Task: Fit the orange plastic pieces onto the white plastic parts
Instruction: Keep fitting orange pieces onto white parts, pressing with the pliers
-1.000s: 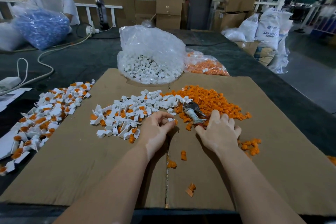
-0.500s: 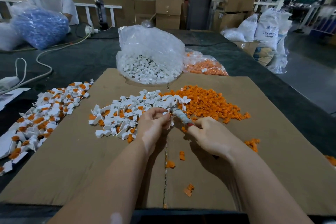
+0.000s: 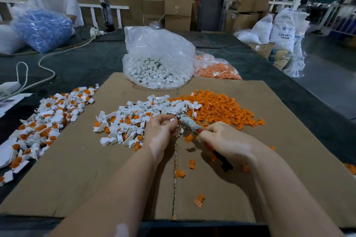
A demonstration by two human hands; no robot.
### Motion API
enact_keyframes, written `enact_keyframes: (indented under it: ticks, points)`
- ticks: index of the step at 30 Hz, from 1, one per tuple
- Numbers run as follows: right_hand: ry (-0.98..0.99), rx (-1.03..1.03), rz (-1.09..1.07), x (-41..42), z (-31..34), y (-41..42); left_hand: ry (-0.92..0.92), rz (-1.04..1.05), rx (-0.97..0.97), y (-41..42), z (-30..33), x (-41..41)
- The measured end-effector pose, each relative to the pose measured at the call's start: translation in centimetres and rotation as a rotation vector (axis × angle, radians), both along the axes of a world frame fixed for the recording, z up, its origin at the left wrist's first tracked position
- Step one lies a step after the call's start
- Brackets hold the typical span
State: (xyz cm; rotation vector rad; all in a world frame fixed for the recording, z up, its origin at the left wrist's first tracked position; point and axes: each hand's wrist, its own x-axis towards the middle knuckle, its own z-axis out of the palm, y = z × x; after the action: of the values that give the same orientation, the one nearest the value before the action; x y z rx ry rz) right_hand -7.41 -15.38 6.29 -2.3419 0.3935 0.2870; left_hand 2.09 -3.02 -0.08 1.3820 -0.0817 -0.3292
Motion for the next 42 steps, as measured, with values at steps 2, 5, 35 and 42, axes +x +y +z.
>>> enact_keyframes:
  ticks: [2,5,35,42]
  points:
    - [-0.002,-0.001,0.013,0.1,0.1,0.1,0.002,0.003,0.001,0.0,0.0,0.0]
    - [0.002,-0.027,0.020,0.2,0.2,0.2,0.003,0.005,0.005,0.0,0.1,0.0]
    - [0.018,-0.161,0.048,0.8,0.4,1.1,0.056,0.018,-0.072,0.3,0.3,-0.1]
    - [0.049,-0.132,0.044,0.8,0.6,1.1,0.073,0.023,-0.076,0.3,0.2,0.1]
